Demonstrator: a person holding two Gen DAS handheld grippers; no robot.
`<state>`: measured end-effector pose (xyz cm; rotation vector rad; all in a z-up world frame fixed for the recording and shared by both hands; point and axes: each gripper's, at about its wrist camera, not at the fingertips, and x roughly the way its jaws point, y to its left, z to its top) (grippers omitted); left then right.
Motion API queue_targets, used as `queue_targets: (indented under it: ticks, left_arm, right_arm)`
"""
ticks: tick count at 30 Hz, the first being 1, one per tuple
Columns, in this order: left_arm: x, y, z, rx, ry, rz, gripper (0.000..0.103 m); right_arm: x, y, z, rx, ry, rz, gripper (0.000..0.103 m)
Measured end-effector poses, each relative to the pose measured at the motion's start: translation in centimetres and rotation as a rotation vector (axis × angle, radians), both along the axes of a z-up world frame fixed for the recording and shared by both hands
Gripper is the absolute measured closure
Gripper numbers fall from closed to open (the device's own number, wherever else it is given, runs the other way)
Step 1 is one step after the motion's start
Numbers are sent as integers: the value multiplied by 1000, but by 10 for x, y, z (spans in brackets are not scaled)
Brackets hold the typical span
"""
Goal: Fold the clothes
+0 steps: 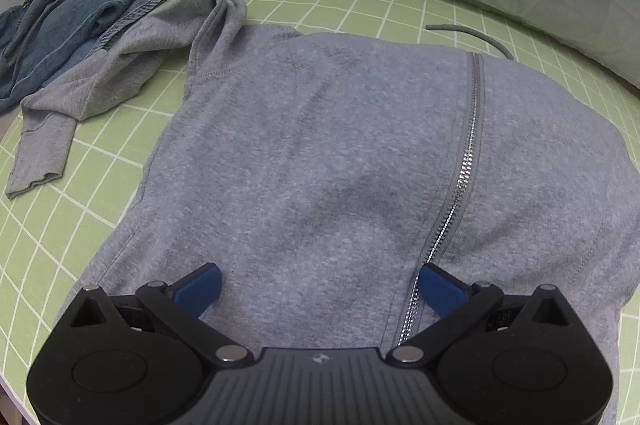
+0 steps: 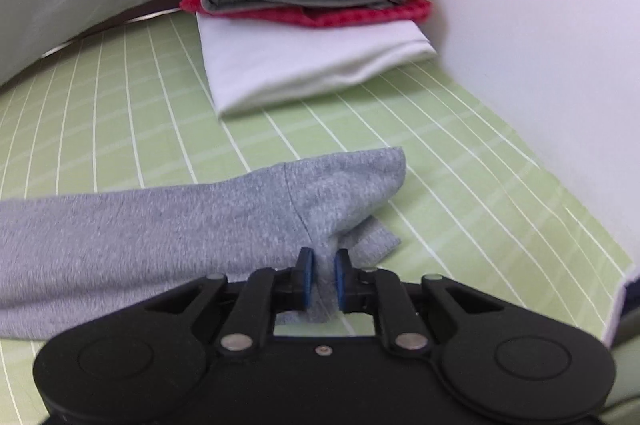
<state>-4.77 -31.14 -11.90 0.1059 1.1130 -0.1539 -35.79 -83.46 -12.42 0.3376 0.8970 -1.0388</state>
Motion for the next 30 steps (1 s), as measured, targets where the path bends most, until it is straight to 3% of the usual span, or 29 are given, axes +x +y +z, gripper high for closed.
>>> queue_targets:
  ticks: [6, 12, 15, 18, 22, 25, 30]
  left_arm:
    - [-13, 26, 13, -80, -16, 17, 0]
    - [-22, 73, 24, -51, -59, 95, 0]
    - [-22, 105, 26, -29, -66, 140, 0]
    - [-11, 124, 26, -28, -64, 149, 0]
    - [12, 141, 27, -39, -62, 138, 0]
    - [29, 153, 28, -47, -60, 130, 0]
    - [63, 164, 31, -67, -66, 113, 0]
  right_arm:
    - [-34, 22, 1, 39, 17, -42, 91]
    - [-43, 37, 3, 43, 52, -49, 88]
    - [-37, 39, 4, 46, 86, -77, 76]
    - [-30, 51, 7, 49, 92, -95, 51]
    - [-6, 97, 16, 7, 53, -68, 34]
    - [19, 133, 22, -7, 24, -23, 26]
    - [79, 184, 31, 41, -57, 80, 24]
